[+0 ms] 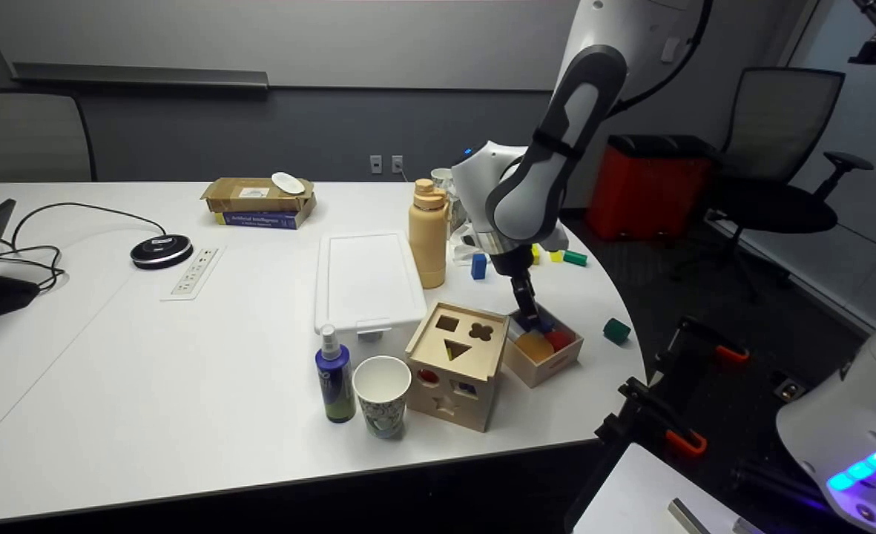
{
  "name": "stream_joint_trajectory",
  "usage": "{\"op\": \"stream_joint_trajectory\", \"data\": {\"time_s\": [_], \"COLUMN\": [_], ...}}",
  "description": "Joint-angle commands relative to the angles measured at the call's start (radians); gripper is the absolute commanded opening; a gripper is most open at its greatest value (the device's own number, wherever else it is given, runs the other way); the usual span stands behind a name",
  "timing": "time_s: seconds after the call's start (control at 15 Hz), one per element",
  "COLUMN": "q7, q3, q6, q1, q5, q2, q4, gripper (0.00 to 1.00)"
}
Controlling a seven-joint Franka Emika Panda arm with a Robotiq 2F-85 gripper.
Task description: Pick up one green block and place it in the box
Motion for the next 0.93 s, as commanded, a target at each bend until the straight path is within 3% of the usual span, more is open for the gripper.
{"op": "stream_joint_trajectory", "data": {"time_s": [0.0,0.47,0.87], "q7": [0.069,0.121,0.127], "q3": [-0.030,-0.048,-0.053], "q6": [0.044,0.057,0.050], "q1": [0.021,0.007,0.010], "q5": [-0.024,-0.024,-0.034], "q2": [-0.131,-0.323,-0.373], "q4": [-0.090,-0.181,-0.200], "gripper": [1.00,1.00,1.00]}}
